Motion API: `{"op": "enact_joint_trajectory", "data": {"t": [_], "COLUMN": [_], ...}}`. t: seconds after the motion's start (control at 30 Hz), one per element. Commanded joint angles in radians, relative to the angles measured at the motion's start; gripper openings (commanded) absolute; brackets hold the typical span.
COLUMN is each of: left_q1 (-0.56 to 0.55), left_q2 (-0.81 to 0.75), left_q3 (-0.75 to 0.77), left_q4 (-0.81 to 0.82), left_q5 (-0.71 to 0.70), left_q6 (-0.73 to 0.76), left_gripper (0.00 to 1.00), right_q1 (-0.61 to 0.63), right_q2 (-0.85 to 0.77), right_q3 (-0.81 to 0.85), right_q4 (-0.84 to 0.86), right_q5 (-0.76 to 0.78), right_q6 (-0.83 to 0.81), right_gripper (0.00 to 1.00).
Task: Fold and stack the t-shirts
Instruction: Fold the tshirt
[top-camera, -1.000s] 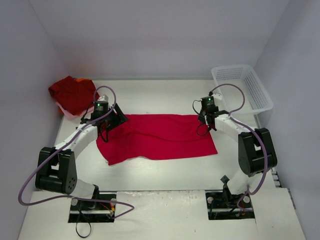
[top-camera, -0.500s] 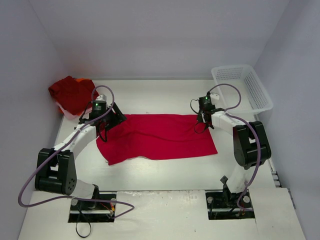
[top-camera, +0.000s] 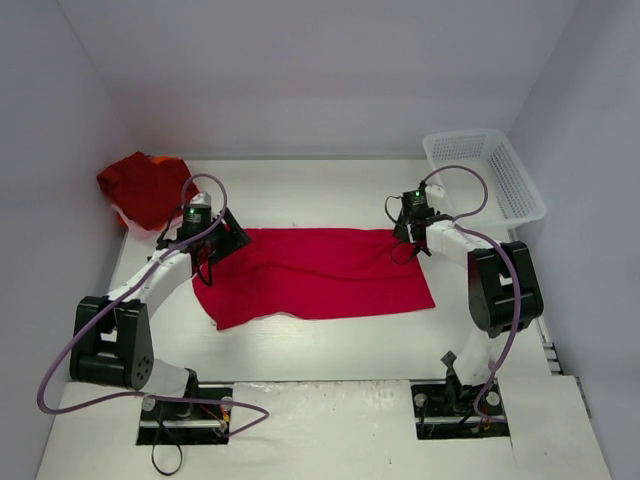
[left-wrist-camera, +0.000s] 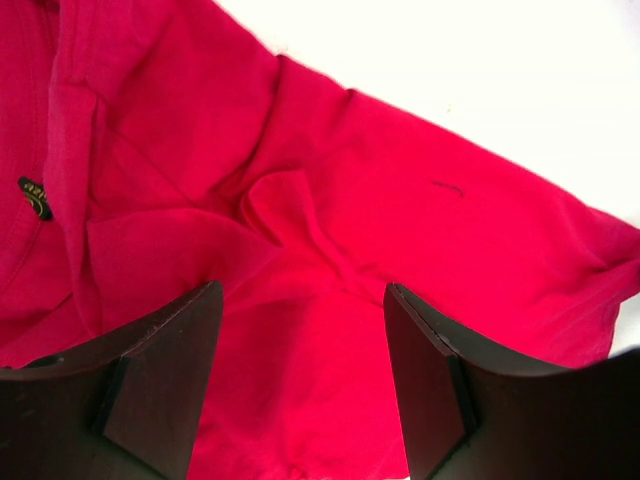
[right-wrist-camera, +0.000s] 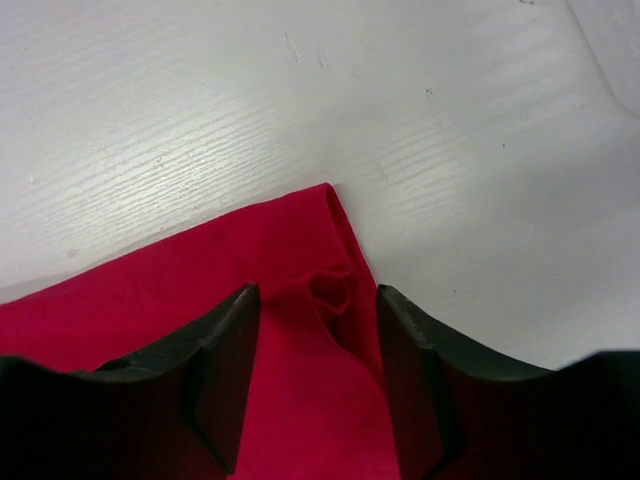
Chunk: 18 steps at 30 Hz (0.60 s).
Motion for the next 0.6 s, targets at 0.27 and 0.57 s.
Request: {"op": "enact_joint_trajectory", "data": {"t": [0.27,0.57], "left_q1": [0.015,0.017], "left_q2": [-0.053,-0.054], "left_q3": [0.009,0.008], "left_q4": [0.034,0.038], "left_q5": [0.015,0.020], "left_q6": [0.020,0.011], "left_gripper": [0.60,0.60], "right_q1": [0.003,0.108], "right_q2": [-0.043,-0.053], "right_q3": [0.064,0.096], "right_q4": [0.019,0.008], "right_q5": [0.018,-0.008], "right_q6": [-0.003,0.011], "right_gripper": [0.59,0.64]}}
